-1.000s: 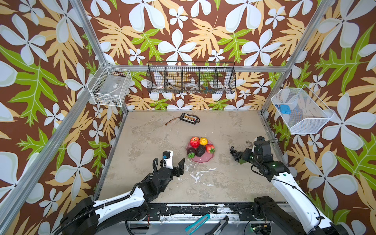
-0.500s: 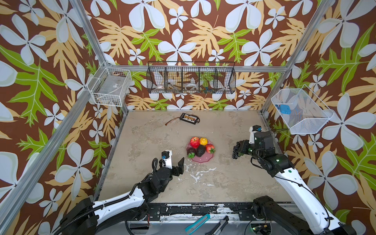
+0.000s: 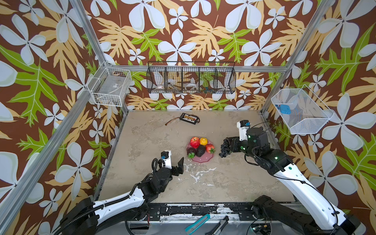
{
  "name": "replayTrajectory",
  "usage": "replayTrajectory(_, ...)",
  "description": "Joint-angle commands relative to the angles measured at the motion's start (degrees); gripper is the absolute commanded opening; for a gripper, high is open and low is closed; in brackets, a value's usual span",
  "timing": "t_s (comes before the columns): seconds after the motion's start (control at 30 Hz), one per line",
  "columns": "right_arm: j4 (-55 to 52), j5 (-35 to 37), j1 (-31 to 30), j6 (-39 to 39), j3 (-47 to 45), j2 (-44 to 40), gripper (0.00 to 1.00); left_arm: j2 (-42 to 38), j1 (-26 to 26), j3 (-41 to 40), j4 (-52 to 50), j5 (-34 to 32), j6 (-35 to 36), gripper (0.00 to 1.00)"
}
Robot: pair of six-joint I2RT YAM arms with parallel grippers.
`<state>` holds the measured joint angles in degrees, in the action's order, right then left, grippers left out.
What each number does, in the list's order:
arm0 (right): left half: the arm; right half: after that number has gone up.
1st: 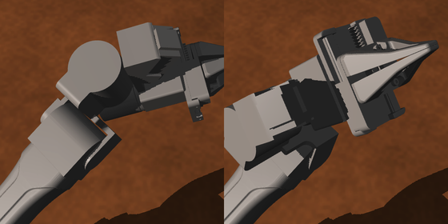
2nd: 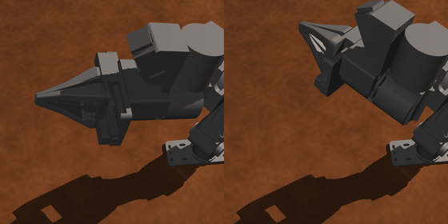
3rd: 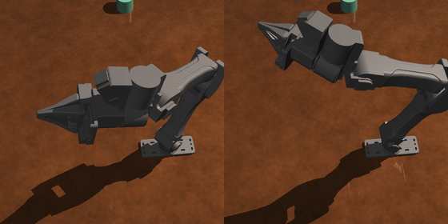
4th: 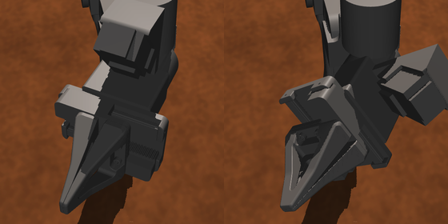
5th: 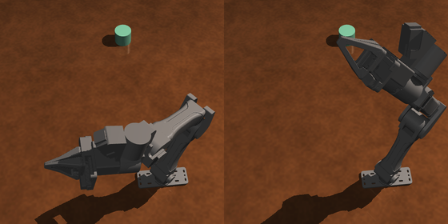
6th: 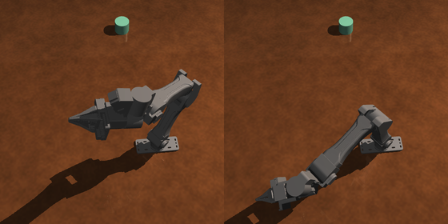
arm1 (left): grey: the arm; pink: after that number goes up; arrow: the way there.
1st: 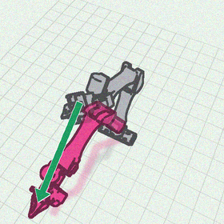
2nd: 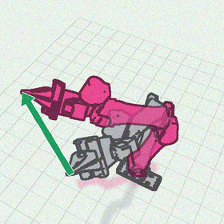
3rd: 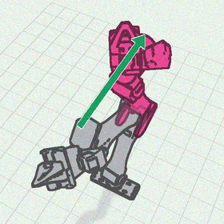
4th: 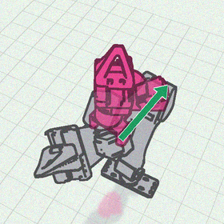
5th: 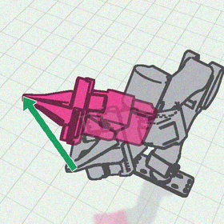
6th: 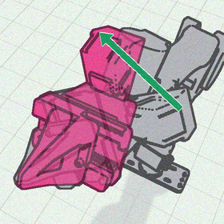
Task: Arrange fruit in a fruit bowl
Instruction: Pick up the fruits from the middle-right of the table, then place the fruits in the fruit bowl.
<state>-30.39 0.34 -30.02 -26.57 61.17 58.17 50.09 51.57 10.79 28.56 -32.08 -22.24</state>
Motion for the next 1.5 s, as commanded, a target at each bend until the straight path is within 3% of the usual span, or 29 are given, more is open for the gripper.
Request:
replayTrajectory(0.0,1.17,2.39,-3.67,-0.83,1.26,1.11,0.0,-0.22,-0.09,-0.15,1.81,-0.8,0.79,0.92)
replayTrajectory(0.53,7.39,5.26,-16.59,-3.81,4.29,9.77,0.0,-1.79,-0.07,-0.24,0.89,-0.97,0.79,0.93)
replayTrajectory(1.47,13.95,4.96,-18.32,-3.85,4.05,19.16,0.0,-3.51,-0.07,-0.25,-0.1,-0.98,0.79,0.93)
